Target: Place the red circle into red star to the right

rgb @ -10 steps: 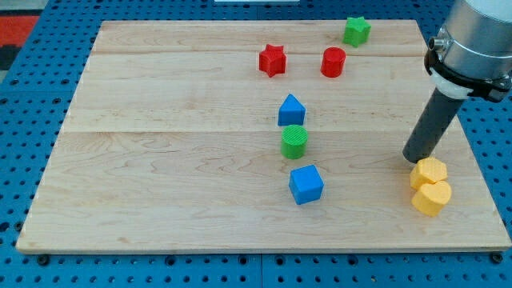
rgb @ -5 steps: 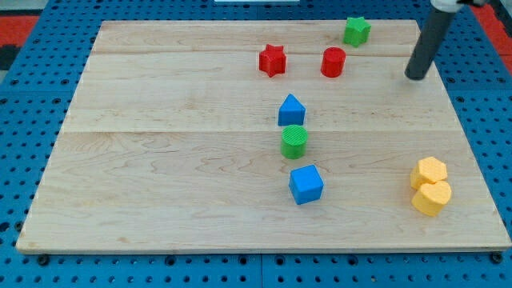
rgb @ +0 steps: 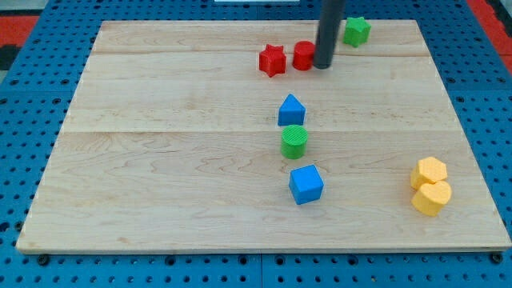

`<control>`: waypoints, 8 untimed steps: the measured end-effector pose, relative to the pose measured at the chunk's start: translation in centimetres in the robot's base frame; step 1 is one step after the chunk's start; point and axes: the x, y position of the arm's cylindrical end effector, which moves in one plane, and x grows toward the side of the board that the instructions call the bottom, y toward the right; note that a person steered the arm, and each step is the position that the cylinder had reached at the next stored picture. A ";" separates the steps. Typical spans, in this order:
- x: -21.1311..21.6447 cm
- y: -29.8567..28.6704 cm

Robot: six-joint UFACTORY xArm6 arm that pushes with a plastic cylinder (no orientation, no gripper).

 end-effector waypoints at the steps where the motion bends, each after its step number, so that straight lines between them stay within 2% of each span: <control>1: 0.9 0.6; 2: 1.9 4.8; 3: 0.2 5.1; 4: -3.5 5.0; 5: -6.1 2.8; 7: -2.7 -5.3; 8: -2.7 -5.2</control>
